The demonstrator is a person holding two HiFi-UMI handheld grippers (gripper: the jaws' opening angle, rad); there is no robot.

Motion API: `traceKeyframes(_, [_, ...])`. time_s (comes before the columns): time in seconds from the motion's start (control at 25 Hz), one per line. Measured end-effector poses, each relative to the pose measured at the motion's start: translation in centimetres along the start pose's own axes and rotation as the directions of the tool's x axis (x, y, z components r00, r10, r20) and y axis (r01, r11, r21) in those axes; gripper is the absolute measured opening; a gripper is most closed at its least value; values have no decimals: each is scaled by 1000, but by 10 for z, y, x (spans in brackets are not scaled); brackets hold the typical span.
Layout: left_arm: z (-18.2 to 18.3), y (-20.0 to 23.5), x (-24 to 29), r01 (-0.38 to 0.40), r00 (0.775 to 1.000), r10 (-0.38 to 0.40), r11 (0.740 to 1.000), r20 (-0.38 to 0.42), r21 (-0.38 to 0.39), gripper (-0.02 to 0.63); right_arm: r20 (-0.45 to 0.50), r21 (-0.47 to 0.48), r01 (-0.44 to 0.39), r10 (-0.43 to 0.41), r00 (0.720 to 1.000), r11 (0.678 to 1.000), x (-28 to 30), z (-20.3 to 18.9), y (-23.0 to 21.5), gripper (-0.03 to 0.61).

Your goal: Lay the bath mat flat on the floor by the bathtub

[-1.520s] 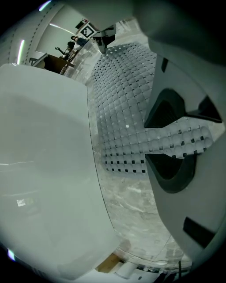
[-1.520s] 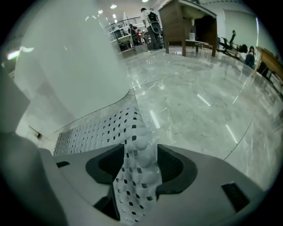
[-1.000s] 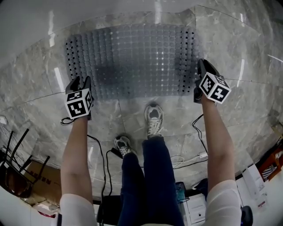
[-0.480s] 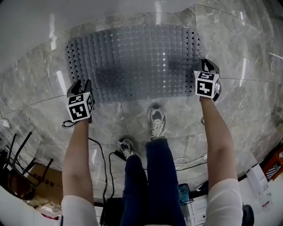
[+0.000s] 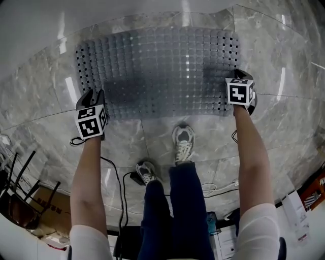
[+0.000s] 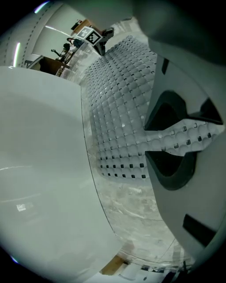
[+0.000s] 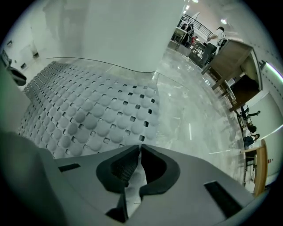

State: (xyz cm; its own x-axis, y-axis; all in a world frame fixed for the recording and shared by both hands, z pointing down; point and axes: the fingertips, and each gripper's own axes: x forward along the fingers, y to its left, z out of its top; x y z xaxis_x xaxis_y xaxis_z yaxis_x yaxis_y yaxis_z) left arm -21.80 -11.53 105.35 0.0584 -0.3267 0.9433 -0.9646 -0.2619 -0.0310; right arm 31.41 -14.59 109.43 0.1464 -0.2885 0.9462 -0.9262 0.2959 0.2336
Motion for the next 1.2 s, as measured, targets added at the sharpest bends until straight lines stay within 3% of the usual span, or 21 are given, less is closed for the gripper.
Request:
traceKeyframes(0.16, [3,-2,5,9,1000,-9,1000,8,-4,163,8,67,7,-8,1000,998,3,-2,-3,44])
traceKeyframes(0.44, [6,1,-8,9,1000,-9,1000,8,-24,163,28,107,38,-41,999,994,-18,4,-19,44])
traceKeyframes(0.72, [23,-3,-42,23,999,-22,999,29,-47,155,53,126,10,-17,998,992,-61,16,-14,44])
traceKeyframes(1.0, [31,-7,-92,35,999,-33,997,24,-69,75,62,194,-28,16,998,981,-119,19,-4,44])
traceKeyframes(1.2, [47,-5,-135,54,998,-51,995,36,-86,57,67,232,-62,48,997,971,-165,22,5,40])
